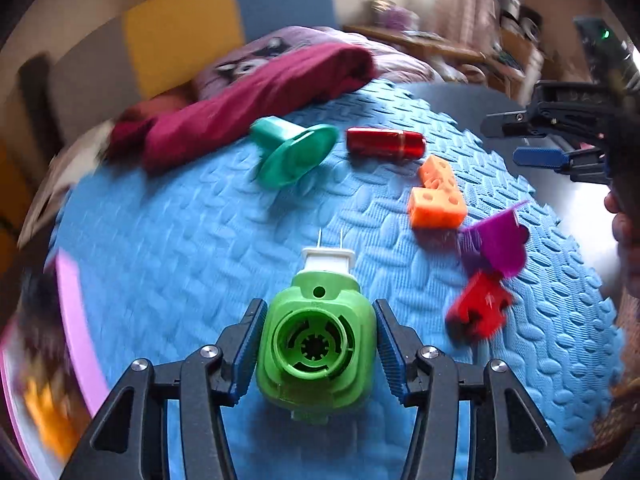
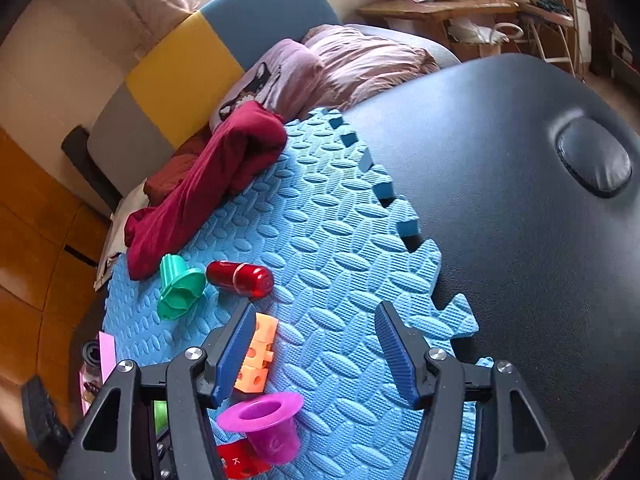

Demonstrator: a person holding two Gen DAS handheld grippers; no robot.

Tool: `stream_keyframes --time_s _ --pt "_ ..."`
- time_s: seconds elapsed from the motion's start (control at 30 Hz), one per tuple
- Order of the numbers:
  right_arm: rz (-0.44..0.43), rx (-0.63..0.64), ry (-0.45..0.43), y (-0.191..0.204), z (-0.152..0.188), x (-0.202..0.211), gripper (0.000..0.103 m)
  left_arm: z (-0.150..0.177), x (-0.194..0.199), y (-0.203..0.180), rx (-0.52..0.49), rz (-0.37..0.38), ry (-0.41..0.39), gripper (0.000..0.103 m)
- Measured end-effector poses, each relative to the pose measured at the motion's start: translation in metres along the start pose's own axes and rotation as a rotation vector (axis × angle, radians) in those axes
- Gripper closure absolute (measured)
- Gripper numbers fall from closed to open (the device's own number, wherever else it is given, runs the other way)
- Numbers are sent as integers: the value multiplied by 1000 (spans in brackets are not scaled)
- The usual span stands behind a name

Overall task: Organize rigid objects
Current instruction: 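Grasp the green fan-shaped toy with the left tool while the right grasps the teal stand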

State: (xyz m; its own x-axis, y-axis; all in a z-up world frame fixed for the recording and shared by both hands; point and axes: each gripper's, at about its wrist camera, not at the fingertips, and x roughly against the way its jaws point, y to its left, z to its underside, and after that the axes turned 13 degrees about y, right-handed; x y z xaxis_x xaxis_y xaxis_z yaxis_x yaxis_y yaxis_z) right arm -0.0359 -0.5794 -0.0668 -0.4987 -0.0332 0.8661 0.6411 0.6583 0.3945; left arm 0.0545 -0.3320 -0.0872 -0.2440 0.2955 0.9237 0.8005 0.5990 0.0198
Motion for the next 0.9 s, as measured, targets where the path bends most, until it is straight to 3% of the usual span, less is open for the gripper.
stream_keyframes --time_s 0.2,0.4,0.5,0.7,0.9 --pt "-9 135 8 25 7 -4 42 36 14 5 114 -19 -54 50" --pt "-32 259 55 52 16 -16 62 45 2 6 128 -19 -54 51" --pt "-33 329 74 73 15 -19 64 45 3 7 134 -11 -73 51" --pt "-29 465 111 135 -15 -33 65 46 3 12 145 25 -80 51" --pt "91 539 200 188 -54 -90 63 50 6 15 155 40 -91 51"
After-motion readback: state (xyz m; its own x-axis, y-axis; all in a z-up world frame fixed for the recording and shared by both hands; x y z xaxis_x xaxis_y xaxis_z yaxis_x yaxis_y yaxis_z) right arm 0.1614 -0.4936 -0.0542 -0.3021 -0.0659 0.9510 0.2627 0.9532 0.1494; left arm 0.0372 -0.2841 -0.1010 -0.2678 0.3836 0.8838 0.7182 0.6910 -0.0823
